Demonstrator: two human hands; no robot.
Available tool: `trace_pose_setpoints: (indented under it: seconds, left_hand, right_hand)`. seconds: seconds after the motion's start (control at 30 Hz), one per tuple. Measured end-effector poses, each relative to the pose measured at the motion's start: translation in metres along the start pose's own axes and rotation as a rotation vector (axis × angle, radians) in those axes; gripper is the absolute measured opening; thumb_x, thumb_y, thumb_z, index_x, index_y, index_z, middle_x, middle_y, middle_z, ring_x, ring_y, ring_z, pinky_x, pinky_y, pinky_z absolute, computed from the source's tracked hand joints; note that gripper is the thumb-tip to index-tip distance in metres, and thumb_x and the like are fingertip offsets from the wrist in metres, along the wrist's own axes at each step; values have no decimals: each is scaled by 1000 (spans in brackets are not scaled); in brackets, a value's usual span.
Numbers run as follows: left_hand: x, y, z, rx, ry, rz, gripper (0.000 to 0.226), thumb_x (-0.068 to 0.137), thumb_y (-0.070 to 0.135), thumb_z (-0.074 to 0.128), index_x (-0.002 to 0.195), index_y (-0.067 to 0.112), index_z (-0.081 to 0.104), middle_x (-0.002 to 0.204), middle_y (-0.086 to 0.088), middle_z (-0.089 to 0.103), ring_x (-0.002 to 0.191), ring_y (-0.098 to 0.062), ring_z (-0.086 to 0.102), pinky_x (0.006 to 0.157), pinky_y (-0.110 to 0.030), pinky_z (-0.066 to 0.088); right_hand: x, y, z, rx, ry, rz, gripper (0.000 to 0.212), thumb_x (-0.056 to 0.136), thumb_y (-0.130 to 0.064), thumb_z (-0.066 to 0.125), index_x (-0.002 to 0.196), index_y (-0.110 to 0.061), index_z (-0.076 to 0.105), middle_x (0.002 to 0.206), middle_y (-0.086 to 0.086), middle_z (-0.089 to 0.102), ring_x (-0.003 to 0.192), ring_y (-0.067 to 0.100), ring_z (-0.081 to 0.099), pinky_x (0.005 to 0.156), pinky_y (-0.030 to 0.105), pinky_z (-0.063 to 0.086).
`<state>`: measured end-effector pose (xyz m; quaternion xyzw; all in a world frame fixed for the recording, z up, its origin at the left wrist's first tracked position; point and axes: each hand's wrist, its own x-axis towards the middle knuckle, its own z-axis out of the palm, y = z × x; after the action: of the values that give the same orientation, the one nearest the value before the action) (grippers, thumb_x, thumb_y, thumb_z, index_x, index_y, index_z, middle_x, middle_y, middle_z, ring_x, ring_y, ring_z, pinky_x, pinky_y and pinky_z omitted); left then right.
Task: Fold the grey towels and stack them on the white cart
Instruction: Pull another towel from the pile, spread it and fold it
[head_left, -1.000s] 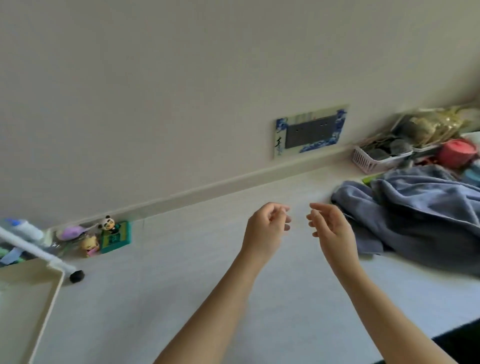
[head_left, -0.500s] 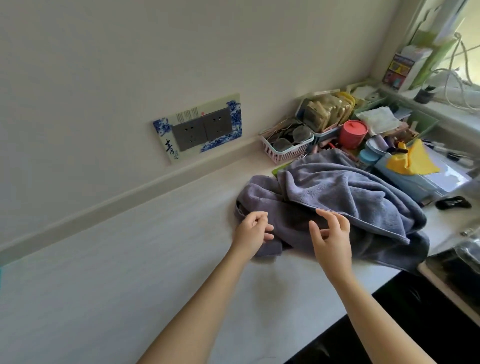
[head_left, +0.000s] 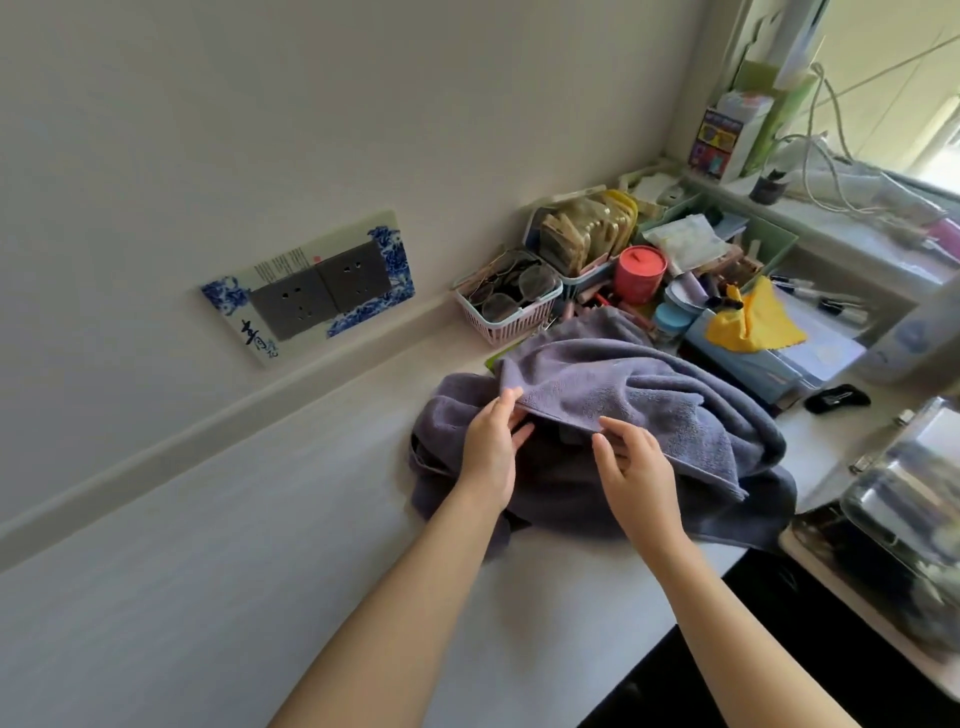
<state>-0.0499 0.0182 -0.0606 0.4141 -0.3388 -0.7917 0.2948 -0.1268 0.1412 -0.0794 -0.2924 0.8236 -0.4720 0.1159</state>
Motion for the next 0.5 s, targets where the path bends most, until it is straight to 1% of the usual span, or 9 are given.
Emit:
trace_pose_setpoints:
  seconds: [0.03, 0.1, 0.13, 0.17, 0.23, 0.3, 0.37, 0.43, 0.5]
  left_hand:
    - [-3, 6, 1, -19, 9, 47, 30, 101, 19, 41, 119, 1, 56, 117, -12, 58, 111, -20, 54, 84, -24, 49]
    - [-12, 24, -2, -63, 36, 140, 26, 101, 17, 41, 112, 1, 58, 110, -14, 59, 106, -21, 57, 86, -26, 50]
    - [-18, 34, -2, -86, 50, 181, 24, 100, 16, 41, 109, 2, 59, 106, -13, 61, 102, -20, 60, 88, -27, 51]
    - [-25, 46, -10, -108, 82, 235, 23, 100, 16, 43, 107, 2, 60, 101, -12, 63, 98, -18, 62, 89, -28, 51]
    - [-35, 65, -20, -124, 138, 324, 22, 99, 17, 45, 103, 5, 63, 96, -9, 66, 93, -16, 65, 87, -27, 53]
    - [-48, 85, -41, -145, 204, 404, 21, 99, 16, 46, 98, 8, 65, 95, -8, 68, 92, -15, 66, 84, -26, 54]
    - [-61, 101, -60, -173, 253, 444, 21, 99, 15, 45, 99, 7, 65, 96, -7, 68, 93, -15, 66, 87, -27, 53]
    - [-76, 116, -85, -209, 310, 493, 21, 98, 13, 46, 100, 7, 66, 98, -7, 68, 94, -15, 66, 89, -27, 52]
    - [-94, 131, -115, -231, 365, 564, 20, 98, 12, 46, 97, 9, 66, 100, -8, 67, 96, -15, 65, 89, -27, 52]
  right_hand:
    - [-1, -3, 1, 3, -2, -29, 30, 91, -15, 60, 119, -5, 60, 110, 1, 54, 88, 12, 61, 80, -3, 35]
    - [-1, -12, 6, -12, -10, -76, 34, 90, -21, 61, 121, -9, 58, 111, -3, 49, 93, 12, 59, 89, 13, 42]
    - [-1, -16, 7, -28, -2, -85, 36, 90, -25, 61, 122, -9, 57, 113, -2, 49, 96, 12, 57, 92, 21, 43]
    - [-3, -23, 13, -34, 0, -100, 37, 90, -28, 60, 122, -10, 57, 115, -1, 49, 100, 14, 56, 94, 27, 43]
    - [-2, -32, 17, -27, 25, -111, 36, 90, -31, 59, 119, -9, 57, 117, 3, 50, 105, 19, 55, 98, 31, 42]
    - [-6, -50, 27, -2, 30, -166, 30, 90, -27, 60, 114, -9, 60, 113, 0, 49, 104, 21, 56, 98, 31, 42]
    - [-11, -68, 35, 19, 50, -247, 22, 89, -21, 62, 107, -8, 63, 106, -4, 48, 100, 21, 57, 97, 30, 42]
    - [-20, -90, 48, 20, 75, -347, 15, 88, -17, 63, 99, -6, 64, 99, -2, 51, 94, 19, 54, 93, 21, 38]
    - [-35, -115, 65, 24, 77, -438, 12, 88, -15, 65, 93, -3, 64, 93, 2, 53, 86, 12, 48, 85, 14, 33]
